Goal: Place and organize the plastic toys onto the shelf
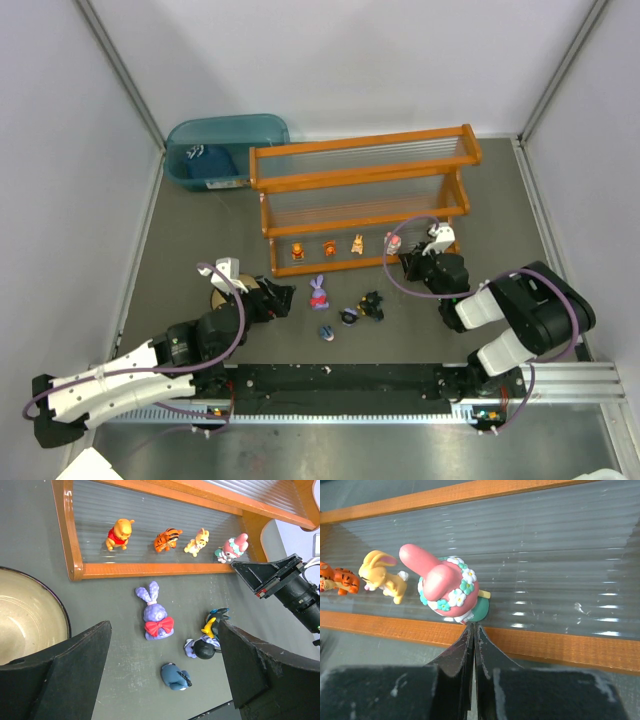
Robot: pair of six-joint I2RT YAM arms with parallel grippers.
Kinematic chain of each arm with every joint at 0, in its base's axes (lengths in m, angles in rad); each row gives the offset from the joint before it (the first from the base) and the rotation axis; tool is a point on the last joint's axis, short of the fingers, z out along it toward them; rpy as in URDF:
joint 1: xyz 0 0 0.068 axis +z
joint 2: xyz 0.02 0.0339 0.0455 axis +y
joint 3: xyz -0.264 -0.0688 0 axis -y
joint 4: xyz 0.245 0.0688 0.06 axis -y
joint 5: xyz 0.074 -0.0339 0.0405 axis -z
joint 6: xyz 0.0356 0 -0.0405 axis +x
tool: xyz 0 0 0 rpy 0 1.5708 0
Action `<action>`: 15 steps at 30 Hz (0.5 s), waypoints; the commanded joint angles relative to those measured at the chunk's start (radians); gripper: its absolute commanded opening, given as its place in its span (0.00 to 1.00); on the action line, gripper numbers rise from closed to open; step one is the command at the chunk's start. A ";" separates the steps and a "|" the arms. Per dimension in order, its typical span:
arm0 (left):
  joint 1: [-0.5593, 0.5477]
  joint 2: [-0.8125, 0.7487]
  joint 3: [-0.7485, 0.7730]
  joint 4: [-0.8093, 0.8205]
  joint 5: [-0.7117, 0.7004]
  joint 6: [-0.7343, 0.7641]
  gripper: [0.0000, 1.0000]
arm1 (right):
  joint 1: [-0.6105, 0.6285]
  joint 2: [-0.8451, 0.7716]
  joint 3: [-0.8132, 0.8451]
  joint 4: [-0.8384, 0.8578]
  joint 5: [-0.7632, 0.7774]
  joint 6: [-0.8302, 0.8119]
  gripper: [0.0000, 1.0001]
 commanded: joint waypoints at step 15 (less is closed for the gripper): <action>0.003 -0.001 0.000 0.001 -0.019 0.015 0.93 | -0.023 0.041 0.061 0.067 -0.036 -0.015 0.00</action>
